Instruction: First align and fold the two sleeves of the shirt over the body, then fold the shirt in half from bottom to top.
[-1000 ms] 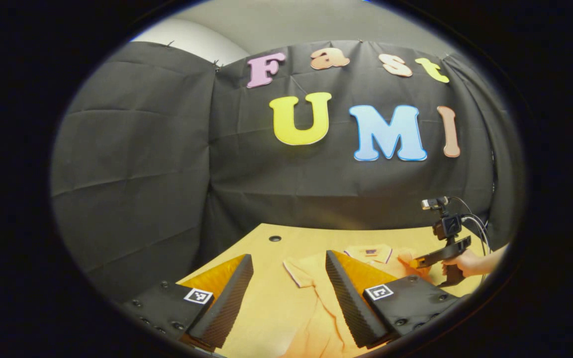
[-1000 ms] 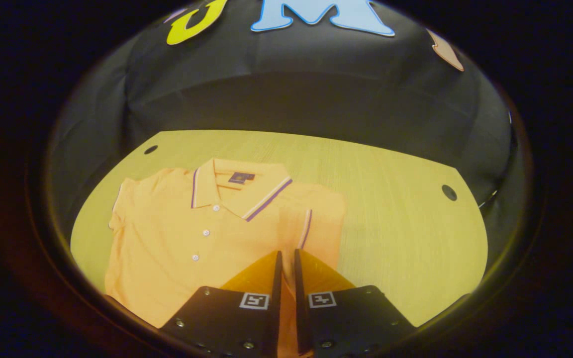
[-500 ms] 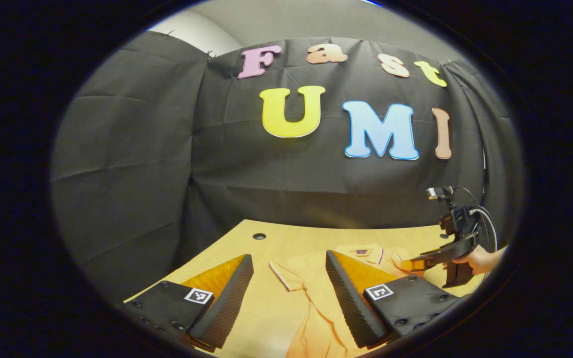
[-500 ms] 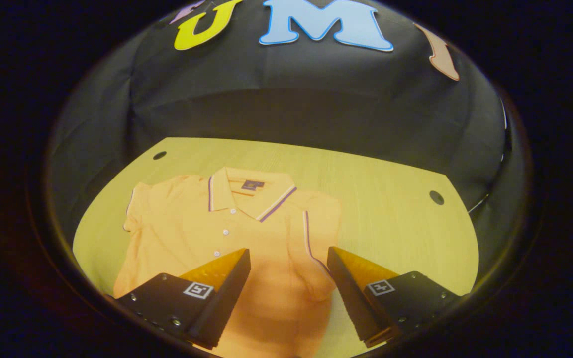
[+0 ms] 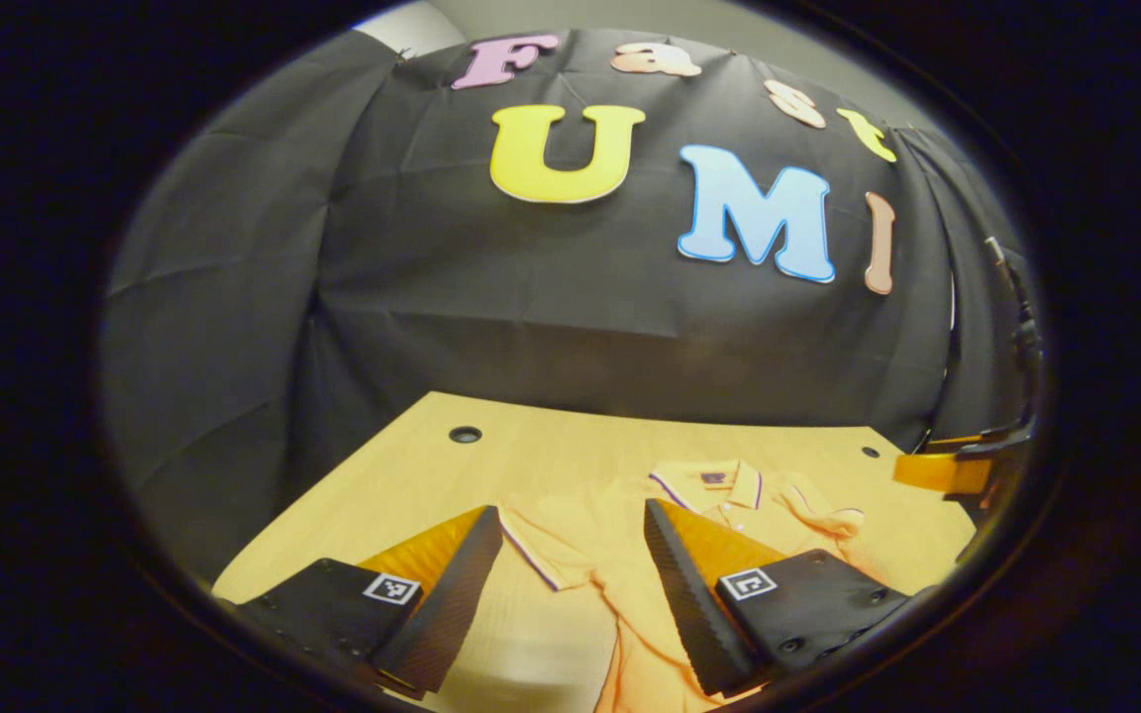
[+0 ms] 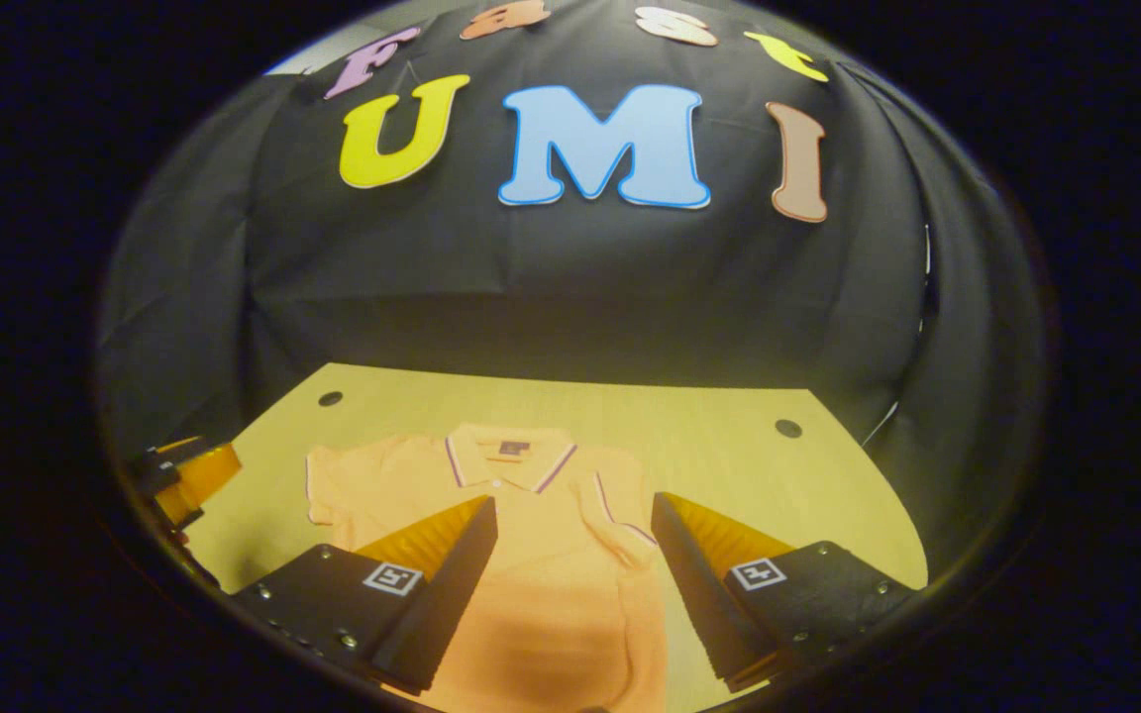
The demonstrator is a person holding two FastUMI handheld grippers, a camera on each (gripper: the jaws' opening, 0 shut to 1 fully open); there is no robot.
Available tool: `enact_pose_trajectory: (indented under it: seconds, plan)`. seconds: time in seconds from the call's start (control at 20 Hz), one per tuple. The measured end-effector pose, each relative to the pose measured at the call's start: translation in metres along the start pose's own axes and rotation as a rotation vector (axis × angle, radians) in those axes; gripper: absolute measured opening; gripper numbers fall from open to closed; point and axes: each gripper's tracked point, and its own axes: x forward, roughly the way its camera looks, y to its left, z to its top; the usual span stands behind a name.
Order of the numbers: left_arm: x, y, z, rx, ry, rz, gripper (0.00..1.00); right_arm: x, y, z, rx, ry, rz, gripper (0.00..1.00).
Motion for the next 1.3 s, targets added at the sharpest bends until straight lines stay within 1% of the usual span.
enact_pose_trajectory:
  seconds: [0.2,0.3,0.35,0.4,0.5,0.55,0.65,0.8,0.9,1.05,1.1,1.2,1.3]
  plan:
    - [0.058,0.010,-0.028,-0.004,0.075,0.010,0.94,-0.048,0.003,0.012,0.033,-0.059,-0.048,0.97]
    - [0.085,0.015,-0.040,-0.013,0.102,0.023,0.94,-0.065,0.001,0.014,0.018,-0.071,-0.070,0.97]
    - [0.097,0.018,-0.043,-0.010,0.112,0.030,0.94,-0.073,0.002,0.014,0.001,-0.070,-0.075,0.97]
    - [0.108,0.021,-0.046,-0.002,0.117,0.040,0.94,-0.079,0.002,0.015,-0.012,-0.069,-0.081,0.94]
    - [0.124,0.029,-0.049,0.001,0.119,0.062,0.95,-0.089,0.006,0.016,-0.018,-0.071,-0.073,0.94]
    - [0.131,0.035,-0.051,-0.002,0.120,0.079,0.94,-0.092,0.008,0.017,-0.018,-0.072,-0.068,0.97]
    - [0.140,0.049,-0.057,-0.009,0.135,0.112,0.94,-0.096,0.006,0.019,-0.006,-0.075,-0.065,0.96]
    - [0.153,0.060,-0.074,0.001,0.179,0.138,0.94,-0.102,0.002,0.024,0.005,-0.088,-0.077,0.96]
    - [0.160,0.060,-0.082,0.008,0.201,0.136,0.94,-0.102,0.002,0.023,-0.008,-0.086,-0.083,0.96]
    - [0.166,0.056,-0.099,-0.002,0.248,0.134,0.94,-0.103,0.002,0.020,0.016,-0.070,-0.076,0.96]
    - [0.164,0.059,-0.103,0.004,0.259,0.159,0.94,-0.103,0.002,0.018,0.021,-0.063,-0.077,0.96]
    - [0.166,0.059,-0.101,0.000,0.253,0.156,0.95,-0.104,0.002,0.017,0.028,-0.052,-0.080,0.96]
    - [0.166,0.060,-0.102,0.025,0.265,0.168,0.93,-0.104,0.002,0.016,0.040,-0.044,-0.079,0.96]
